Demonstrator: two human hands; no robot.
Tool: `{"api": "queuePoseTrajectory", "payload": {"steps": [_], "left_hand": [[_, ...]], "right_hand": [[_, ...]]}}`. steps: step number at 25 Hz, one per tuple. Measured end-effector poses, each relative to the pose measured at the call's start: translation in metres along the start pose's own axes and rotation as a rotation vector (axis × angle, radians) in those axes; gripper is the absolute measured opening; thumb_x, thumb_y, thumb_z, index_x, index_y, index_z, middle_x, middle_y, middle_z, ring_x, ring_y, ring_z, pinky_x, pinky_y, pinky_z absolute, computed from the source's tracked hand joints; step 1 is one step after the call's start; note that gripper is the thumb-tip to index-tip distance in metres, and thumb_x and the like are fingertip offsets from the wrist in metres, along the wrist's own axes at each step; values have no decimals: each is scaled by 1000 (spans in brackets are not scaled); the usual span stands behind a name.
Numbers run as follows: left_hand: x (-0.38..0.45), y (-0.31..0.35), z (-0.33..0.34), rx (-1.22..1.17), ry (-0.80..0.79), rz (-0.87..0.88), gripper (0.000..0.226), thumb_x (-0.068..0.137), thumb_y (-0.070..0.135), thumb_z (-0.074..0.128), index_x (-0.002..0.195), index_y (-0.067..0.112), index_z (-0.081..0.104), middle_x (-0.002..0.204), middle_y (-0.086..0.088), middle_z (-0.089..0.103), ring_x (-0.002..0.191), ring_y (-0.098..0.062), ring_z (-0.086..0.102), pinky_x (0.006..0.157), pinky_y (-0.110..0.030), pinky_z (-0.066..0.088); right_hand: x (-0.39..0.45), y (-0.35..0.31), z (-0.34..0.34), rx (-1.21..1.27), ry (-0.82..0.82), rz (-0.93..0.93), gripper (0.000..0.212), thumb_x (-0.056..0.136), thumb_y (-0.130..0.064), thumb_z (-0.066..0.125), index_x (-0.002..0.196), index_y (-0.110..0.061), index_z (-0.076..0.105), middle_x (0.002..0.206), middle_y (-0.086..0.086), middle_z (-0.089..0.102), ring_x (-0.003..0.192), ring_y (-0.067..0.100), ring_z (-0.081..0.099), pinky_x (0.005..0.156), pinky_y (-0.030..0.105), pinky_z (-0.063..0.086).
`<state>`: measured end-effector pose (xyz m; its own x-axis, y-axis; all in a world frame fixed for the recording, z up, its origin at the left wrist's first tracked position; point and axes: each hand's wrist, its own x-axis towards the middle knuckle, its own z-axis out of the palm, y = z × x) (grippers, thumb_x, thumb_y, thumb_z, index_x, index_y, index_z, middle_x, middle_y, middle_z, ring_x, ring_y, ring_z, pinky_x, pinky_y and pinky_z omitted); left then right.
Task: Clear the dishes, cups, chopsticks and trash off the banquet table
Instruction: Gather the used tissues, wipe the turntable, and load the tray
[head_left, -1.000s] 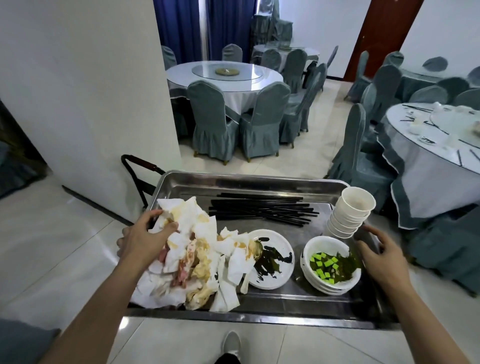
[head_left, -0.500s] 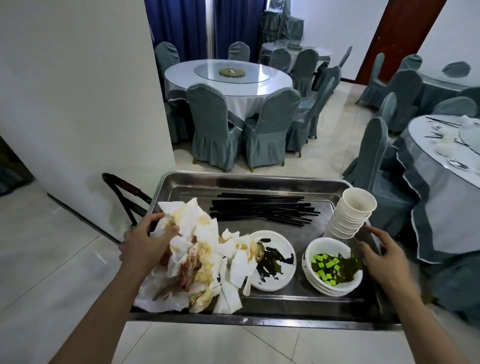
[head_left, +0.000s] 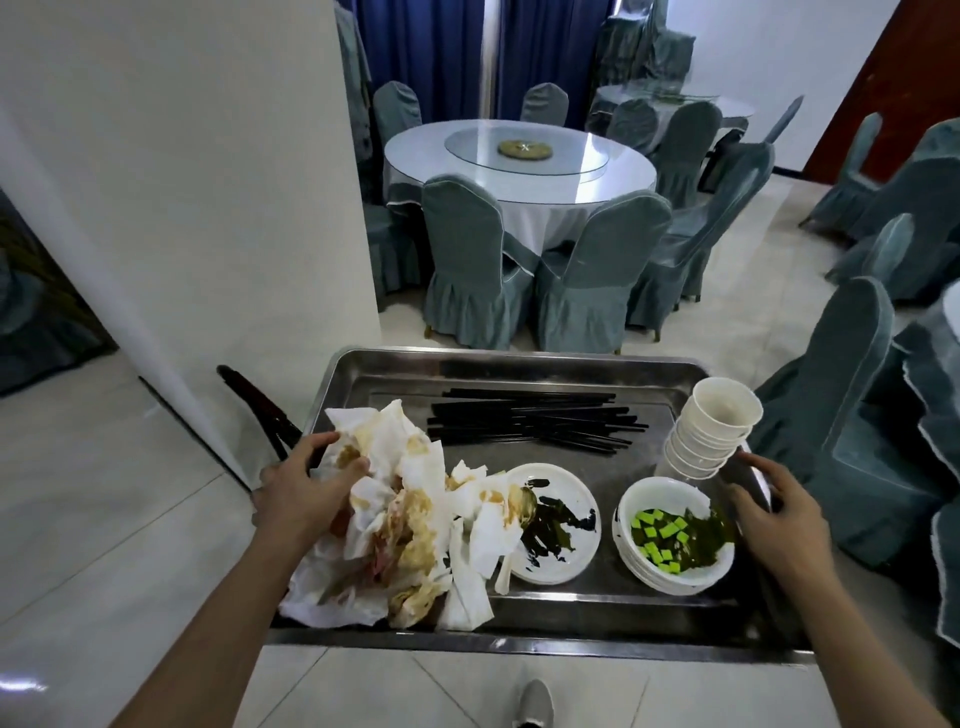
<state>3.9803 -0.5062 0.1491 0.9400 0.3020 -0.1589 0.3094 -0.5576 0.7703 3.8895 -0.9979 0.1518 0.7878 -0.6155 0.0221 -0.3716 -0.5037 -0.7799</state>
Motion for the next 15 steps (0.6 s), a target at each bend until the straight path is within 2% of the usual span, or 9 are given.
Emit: {"api": "queuePoseTrajectory", "payload": {"steps": [3, 6, 11, 15], "left_hand": [[24, 20, 22, -22, 39, -47, 78, 50, 84, 58, 122, 54, 56, 133, -8, 60, 121, -36, 56, 105, -52, 42], [46, 39, 45, -56, 83, -107, 79, 49, 83, 58, 122, 55, 56, 134, -8, 58, 123, -36, 54, 107, -53, 42], [75, 66, 84, -93, 165, -199, 70, 52, 80, 58, 119, 58, 56, 129, -8, 59, 117, -37, 56, 105, -52, 44], [98, 80, 107, -82, 203, -252, 66, 57, 77, 60, 120, 57, 56, 132, -7, 59, 119, -36, 55, 107, -52, 42]], "right_hand": [[63, -9, 19, -15, -43, -44, 42, 91, -30, 69, 130, -40, 58, 128, 4, 66, 103, 18, 56, 88, 43, 50], [126, -17, 37, -36, -84, -84, 42, 92, -26, 68, 132, -35, 59, 131, 4, 66, 110, 23, 59, 92, 46, 50], [222, -35, 69, -27, -184, -115, 39, 94, -30, 66, 132, -38, 57, 122, 9, 66, 86, 10, 55, 77, 36, 46], [284, -42, 99, -45, -274, -123, 39, 96, -28, 64, 132, -41, 55, 122, 12, 63, 94, 22, 58, 82, 42, 50]]}}
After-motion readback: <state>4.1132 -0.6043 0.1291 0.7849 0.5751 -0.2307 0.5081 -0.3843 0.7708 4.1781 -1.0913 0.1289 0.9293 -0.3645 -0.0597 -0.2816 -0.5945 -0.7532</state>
